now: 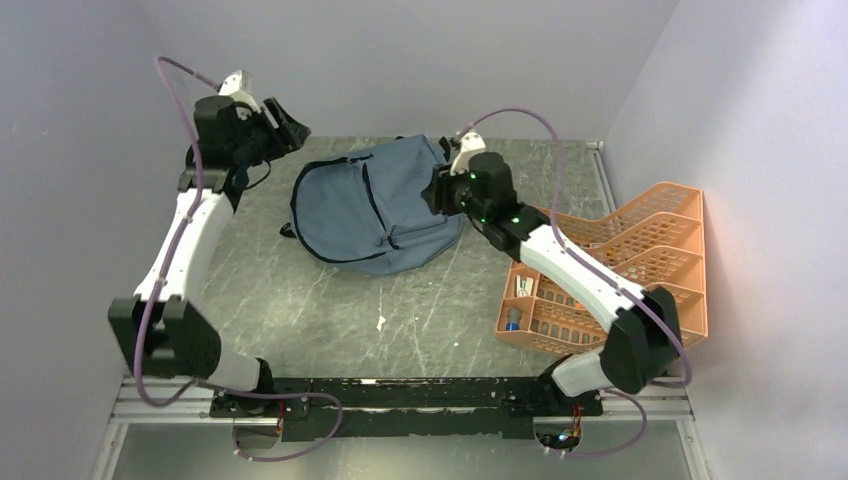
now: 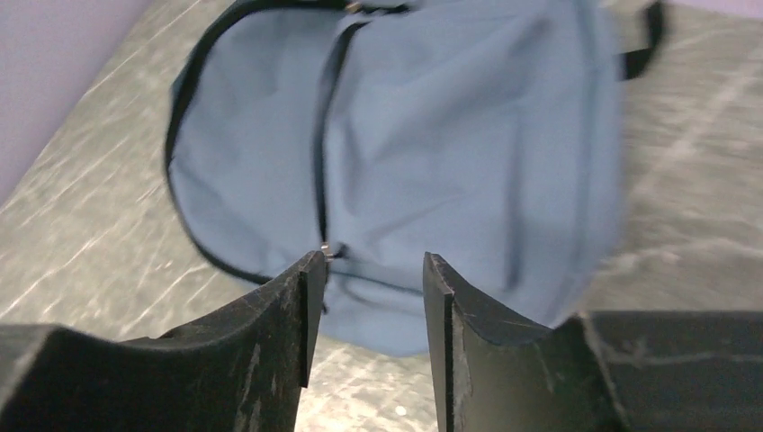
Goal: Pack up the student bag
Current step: Reset both arms
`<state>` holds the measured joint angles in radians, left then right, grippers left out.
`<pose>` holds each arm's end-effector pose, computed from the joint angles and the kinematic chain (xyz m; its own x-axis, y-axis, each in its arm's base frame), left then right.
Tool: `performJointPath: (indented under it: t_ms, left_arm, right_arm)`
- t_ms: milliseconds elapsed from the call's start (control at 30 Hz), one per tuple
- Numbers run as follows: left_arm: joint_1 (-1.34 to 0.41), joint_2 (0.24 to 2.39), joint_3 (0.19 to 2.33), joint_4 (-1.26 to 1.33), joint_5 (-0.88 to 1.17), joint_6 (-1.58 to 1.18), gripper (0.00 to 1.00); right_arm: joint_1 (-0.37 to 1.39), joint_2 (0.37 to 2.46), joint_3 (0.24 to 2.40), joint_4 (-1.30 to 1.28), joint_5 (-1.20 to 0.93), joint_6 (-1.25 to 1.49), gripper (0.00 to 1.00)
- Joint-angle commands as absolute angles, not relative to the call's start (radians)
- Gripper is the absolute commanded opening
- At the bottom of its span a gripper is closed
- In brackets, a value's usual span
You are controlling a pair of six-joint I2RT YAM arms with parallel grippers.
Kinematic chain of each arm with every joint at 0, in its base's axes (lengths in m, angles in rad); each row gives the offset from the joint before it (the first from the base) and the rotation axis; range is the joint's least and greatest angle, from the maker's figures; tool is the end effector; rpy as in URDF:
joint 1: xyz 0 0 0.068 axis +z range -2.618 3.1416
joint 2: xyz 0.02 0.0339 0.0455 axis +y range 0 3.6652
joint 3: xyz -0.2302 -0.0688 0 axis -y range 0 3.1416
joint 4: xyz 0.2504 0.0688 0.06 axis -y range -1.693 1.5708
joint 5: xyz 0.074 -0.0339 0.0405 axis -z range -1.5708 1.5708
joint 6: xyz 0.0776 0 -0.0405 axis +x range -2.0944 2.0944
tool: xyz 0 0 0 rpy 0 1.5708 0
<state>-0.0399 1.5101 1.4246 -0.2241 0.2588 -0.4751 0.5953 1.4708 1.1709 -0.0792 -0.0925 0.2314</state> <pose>0.4015 -0.0359 0.3363 -0.3998 -0.4266 -0.8113 0.1116 0.8559 -0.5050 0.3226 0.2272 0.2699 -0.4426 -0.0240 -0.8964 -0.5424 0.8032 0.2463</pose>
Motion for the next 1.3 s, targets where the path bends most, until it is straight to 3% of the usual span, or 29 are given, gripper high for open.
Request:
performJointPath:
  t_ms: [0,133,167,233,300,367,633,867,1267]
  left_arm:
    - [-0.044,1.349,1.290,-0.260,0.158,-0.357,0.69]
    - [-0.052,1.178,1.148,-0.325,0.106,-0.298,0.72]
    - [-0.053,1.128,1.108,-0.332,0.101,-0.290,0.73]
    - [-0.054,1.040,1.039,-0.349,0.106,-0.277,0.74]
    - [-0.054,0.956,0.986,-0.377,0.095,-0.273,0.75]
    - [-0.054,0.872,0.932,-0.393,0.079,-0.282,0.85]
    - [-0.054,0.656,0.753,-0.401,0.081,-0.319,0.93]
    - [-0.054,0.611,0.758,-0.432,0.054,-0.297,0.94]
    - [-0.061,0.616,0.749,-0.457,0.017,-0.326,0.94]
  right_arm:
    - [0.589,1.323,1.091,-0.090,0.237,0.241,0.52]
    - [0.589,1.191,1.008,-0.090,0.323,0.252,0.68]
    - [0.589,1.158,0.973,-0.084,0.334,0.256,0.75]
    - [0.589,1.090,0.920,-0.074,0.359,0.262,0.98]
    - [0.588,1.030,0.863,-0.055,0.373,0.262,1.00]
    - [0.588,0.983,0.811,-0.045,0.383,0.259,1.00]
    - [0.589,0.847,0.688,-0.101,0.523,0.295,1.00]
    - [0.588,0.807,0.724,-0.211,0.573,0.283,1.00]
    - [0.589,0.685,0.697,-0.171,0.591,0.210,1.00]
